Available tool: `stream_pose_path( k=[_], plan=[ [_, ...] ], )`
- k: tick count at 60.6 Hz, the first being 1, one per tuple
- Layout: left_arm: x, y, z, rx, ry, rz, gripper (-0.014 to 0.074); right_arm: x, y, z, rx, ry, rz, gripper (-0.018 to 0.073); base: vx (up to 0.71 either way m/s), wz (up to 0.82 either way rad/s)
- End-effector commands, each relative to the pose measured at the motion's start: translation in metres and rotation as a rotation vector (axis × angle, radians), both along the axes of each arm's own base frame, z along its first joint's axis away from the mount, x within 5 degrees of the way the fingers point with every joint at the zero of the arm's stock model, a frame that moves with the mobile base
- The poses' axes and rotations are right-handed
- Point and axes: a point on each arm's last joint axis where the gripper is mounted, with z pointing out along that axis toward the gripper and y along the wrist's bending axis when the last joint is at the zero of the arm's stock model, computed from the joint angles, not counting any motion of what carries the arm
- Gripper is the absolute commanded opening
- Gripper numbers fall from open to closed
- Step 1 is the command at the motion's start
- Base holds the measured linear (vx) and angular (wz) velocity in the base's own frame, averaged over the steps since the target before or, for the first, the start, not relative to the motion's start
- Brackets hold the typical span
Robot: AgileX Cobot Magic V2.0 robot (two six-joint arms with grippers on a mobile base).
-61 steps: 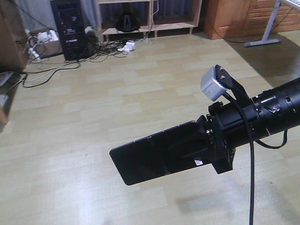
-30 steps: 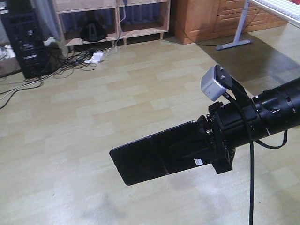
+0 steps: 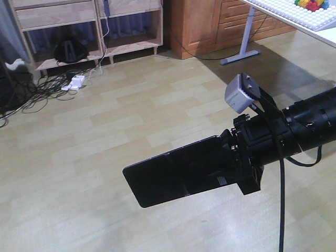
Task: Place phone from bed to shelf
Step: 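Drive toward the wooden shelf unit with the laptop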
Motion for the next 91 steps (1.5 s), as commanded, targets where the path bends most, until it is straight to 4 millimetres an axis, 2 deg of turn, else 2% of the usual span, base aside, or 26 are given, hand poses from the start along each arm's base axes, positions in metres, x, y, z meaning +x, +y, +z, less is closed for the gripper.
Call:
stream_pose_path(
  k=[1,61,91],
  plan=[
    [-0.0013,0.0001,0.0148,-0.01,-0.108,0.003,0.0001,-0.0103,0.0027,0.0215,0.094,-0.004,0.046,-0.0002,0.49,-0.17],
    [-0.0013,0.0001,0.0148,-0.01,-0.108,0.003,0.0001,-0.0103,0.0027,0.0215,0.095,-0.004,0.046,-0.0002,0.52,-0.17],
    [-0.0013,0.0001,0.0148,-0.01,-0.108,0.003,0.0001,-0.0103,0.0027,0.0215,0.095,-0.004,0.046,-0.0002,0.53,0.01]
  ],
)
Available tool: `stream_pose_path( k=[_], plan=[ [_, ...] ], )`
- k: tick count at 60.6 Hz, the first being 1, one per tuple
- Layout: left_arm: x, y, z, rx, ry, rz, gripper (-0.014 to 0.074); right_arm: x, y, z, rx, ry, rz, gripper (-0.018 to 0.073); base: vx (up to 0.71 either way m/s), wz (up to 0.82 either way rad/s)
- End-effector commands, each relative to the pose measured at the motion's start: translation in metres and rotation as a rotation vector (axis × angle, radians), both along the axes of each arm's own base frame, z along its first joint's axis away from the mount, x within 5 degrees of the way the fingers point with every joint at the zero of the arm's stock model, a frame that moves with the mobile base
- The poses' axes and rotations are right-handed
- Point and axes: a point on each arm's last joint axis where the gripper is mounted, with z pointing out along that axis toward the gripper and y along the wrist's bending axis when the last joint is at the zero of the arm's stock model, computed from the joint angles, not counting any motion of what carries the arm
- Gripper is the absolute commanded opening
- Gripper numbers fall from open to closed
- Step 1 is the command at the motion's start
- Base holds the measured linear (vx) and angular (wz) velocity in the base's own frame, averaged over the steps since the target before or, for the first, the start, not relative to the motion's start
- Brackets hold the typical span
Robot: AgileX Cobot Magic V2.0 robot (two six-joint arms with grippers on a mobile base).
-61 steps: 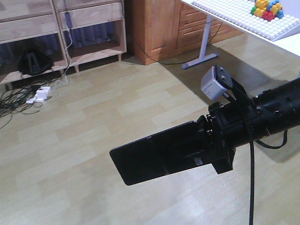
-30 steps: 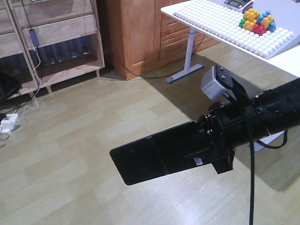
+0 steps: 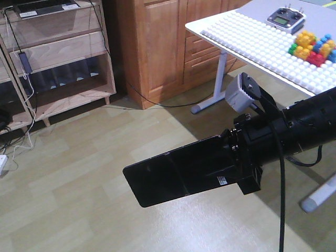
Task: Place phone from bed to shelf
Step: 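Drive toward the wooden shelf unit with the laptop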
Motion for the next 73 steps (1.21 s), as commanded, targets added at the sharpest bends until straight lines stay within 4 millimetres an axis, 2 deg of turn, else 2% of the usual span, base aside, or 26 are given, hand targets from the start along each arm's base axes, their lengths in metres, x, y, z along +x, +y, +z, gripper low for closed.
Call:
stream_pose_path(
  k=[1,73],
  plan=[
    [-0.0013,0.0001,0.0148,-0.01,-0.108,0.003,0.0001,-0.0103,0.0027,0.0215,0.095,-0.004,0.046,-0.0002,0.52,0.11],
    [-0.0013,0.0001,0.0148,-0.01,-0.108,0.003,0.0001,-0.0103,0.0027,0.0215,0.095,-0.004,0.046,-0.0002,0.48,0.19]
  ],
)
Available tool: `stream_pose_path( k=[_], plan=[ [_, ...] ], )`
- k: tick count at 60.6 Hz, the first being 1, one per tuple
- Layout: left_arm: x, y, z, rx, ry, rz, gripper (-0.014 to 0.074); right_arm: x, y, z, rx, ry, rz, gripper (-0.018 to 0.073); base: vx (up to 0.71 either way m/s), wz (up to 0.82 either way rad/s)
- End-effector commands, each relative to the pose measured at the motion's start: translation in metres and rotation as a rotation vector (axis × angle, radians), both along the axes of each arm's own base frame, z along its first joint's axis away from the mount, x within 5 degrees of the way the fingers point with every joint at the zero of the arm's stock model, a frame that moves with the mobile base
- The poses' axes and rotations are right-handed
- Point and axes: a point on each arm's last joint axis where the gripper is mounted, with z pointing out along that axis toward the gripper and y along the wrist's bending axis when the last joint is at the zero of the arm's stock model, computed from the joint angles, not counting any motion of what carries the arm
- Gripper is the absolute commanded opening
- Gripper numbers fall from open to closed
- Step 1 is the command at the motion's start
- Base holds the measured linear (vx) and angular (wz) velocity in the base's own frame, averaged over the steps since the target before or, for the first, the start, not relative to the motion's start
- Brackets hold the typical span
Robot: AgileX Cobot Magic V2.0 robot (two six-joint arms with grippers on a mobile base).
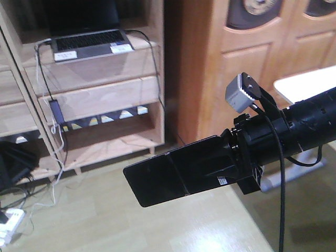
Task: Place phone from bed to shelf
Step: 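Drive toward the wooden shelf unit with the laptop, then approach the shelf above the laptop with the held phone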
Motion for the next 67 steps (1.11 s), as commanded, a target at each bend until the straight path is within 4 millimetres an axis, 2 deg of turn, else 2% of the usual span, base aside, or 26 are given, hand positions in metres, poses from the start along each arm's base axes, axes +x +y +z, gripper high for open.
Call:
stream_pose_path(
  k=[1,67],
  plan=[
    [-0.0013,0.0001,0.0148,-0.01,-0.108,0.003,0.0001,-0.0103,0.0027,0.0215,0.095,-0.004,0.046,-0.0002,0.47,0.27],
    [-0.0013,0.0001,0.0148,-0.01,-0.108,0.003,0.0001,-0.0102,0.0027,0.0218,0.095,-0.005,0.046,-0.0002,0.43,0.24]
  ],
)
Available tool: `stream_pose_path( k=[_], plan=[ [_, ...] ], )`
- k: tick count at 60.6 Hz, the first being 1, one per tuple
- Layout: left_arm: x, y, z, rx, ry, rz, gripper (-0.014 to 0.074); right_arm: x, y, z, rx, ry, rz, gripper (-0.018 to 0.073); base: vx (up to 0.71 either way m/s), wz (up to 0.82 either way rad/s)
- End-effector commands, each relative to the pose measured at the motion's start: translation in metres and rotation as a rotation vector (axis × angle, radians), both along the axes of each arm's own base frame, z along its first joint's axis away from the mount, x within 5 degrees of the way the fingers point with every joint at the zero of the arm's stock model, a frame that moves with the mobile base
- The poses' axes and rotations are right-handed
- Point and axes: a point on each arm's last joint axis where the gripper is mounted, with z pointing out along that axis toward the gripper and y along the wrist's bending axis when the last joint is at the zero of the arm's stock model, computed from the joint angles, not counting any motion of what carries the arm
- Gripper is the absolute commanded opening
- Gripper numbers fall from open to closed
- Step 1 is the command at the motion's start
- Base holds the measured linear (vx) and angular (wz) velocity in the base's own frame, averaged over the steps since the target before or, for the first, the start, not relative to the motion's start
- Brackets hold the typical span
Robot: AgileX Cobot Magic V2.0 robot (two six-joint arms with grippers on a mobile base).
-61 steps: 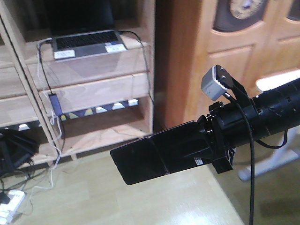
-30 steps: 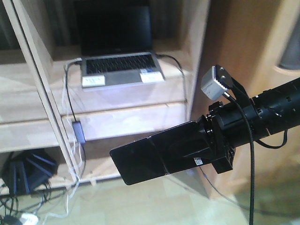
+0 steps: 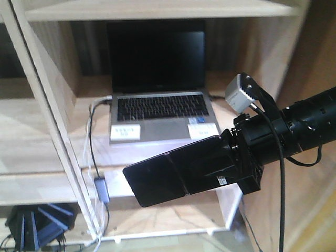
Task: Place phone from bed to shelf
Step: 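Approach the shelf above the laptop with the held phone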
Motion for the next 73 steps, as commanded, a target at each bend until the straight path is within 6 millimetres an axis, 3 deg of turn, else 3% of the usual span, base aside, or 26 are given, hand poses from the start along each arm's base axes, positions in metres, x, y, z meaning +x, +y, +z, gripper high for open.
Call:
stream_pose_path(
  k=[1,37,73],
  plan=[
    [-0.0013,0.0001,0.0148,-0.01,-0.108,0.003,0.0001,-0.0102,0.0027,0.0218,0.095,-0.005,0.046,-0.0002,0.35,0.16],
    [-0.0013,0.0001,0.0148,-0.01,-0.108,0.003,0.0001,-0.0102,0.0027,0.0218,0.095,-0.005,0.046,-0.0002,0.26,0.12],
    [-0.0013,0.0001,0.0148,-0.01,-0.108,0.003,0.0001,-0.0102,0.0027,0.0218,0.095,-0.005,0.046,-0.0002,0.07,0.0]
  ],
)
